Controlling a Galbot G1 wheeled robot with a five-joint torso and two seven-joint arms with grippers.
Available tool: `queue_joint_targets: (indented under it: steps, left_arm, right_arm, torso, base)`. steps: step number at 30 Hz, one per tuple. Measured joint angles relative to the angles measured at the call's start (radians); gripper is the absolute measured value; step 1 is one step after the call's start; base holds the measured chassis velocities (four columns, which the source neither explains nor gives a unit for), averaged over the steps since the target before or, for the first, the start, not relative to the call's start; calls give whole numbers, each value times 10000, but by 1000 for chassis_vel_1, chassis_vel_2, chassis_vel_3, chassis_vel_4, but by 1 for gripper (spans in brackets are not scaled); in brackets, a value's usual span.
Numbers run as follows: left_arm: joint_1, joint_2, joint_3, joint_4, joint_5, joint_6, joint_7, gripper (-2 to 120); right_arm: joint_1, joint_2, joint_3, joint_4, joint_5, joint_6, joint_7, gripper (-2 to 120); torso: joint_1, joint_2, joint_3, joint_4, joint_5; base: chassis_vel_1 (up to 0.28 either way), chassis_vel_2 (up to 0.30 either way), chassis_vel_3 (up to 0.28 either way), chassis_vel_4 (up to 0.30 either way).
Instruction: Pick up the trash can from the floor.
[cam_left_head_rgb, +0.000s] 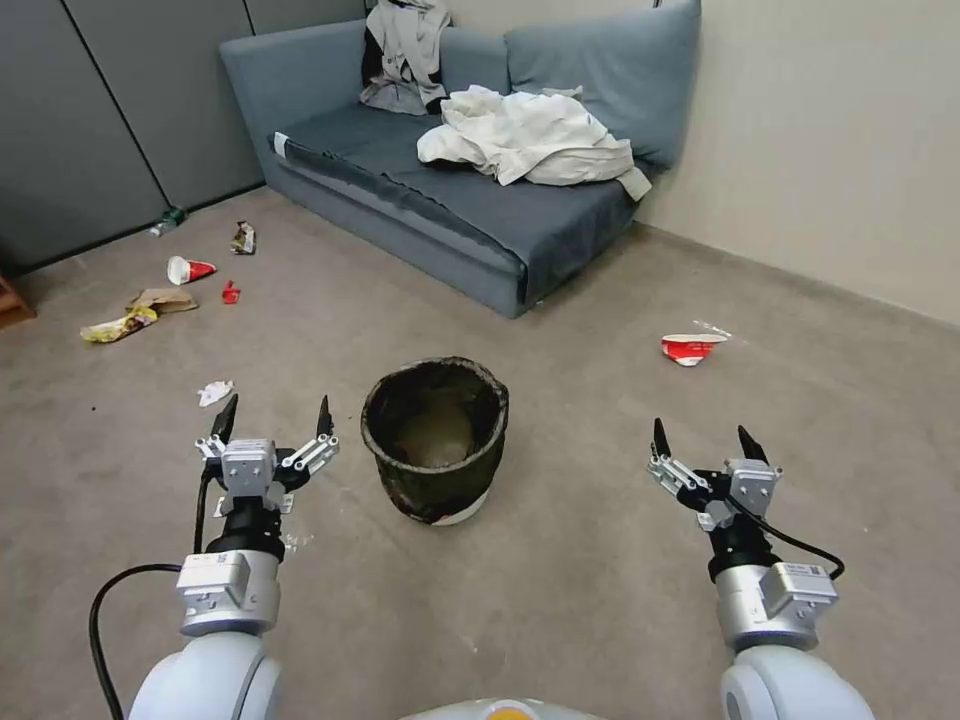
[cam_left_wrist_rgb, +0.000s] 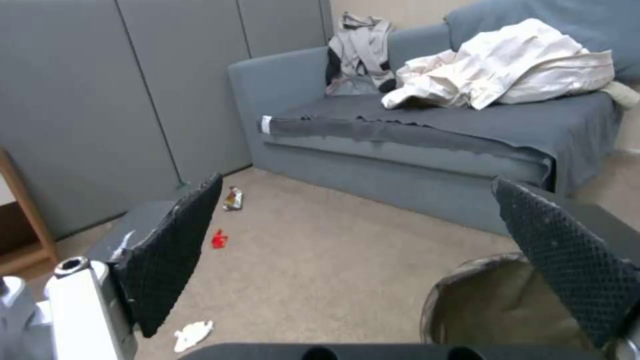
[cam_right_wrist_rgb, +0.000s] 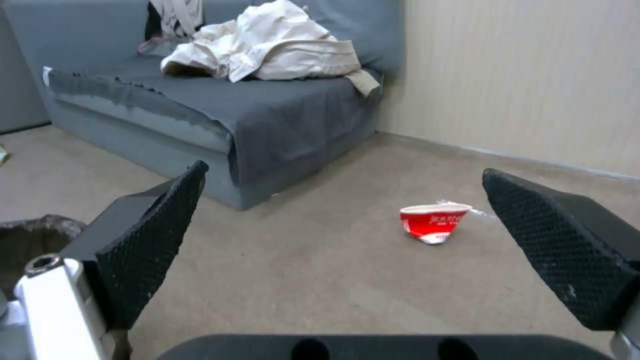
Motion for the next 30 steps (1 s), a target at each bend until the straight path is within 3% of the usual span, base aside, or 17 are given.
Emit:
queue_joint_targets:
  steps: [3, 9, 13, 19, 24, 30]
  left_arm:
    - [-169, 74, -36, 62, -204, 265, 121, 100]
    - [-901, 316, -89, 421, -1487, 1661, 386, 100]
    - [-1259, 483, -36, 660, -1951, 2105, 404, 100]
    - [-2296, 999, 334, 1568, -2989, 3248, 385, 100]
    - [-3163, 1459, 760, 2351, -3503, 3763, 433, 100]
    - [-3581, 1726, 1201, 2699, -3931, 4296, 428, 100]
  right_arm:
    - [24, -5, -12, -28, 11, 74, 0, 100]
    - [49, -1, -68, -43, 18, 106, -4, 100]
    - [50, -6, -64, -60, 20, 113, -4, 100]
    - [38, -24, -48, -115, 16, 117, -8, 100]
    - [86, -65, 4, -115, 2, 96, -52, 100]
    - [154, -108, 19, -184, -27, 66, -82, 100]
  torso:
    - [0, 0, 0, -1, 0]
    - [-1, 0, 0, 0, -1]
    - [0, 0, -1, 0, -2]
    - [0, 0, 0, 0, -2]
    - [0, 0, 0, -2, -1]
    - [0, 0, 0, 0, 0]
  base:
    - [-66, 79, 75, -73]
    - [-9, 10, 8, -9]
    - [0, 0, 0, 0]
    - [0, 0, 0, 0]
    - [0, 0, 0, 0]
    - [0, 0, 0, 0]
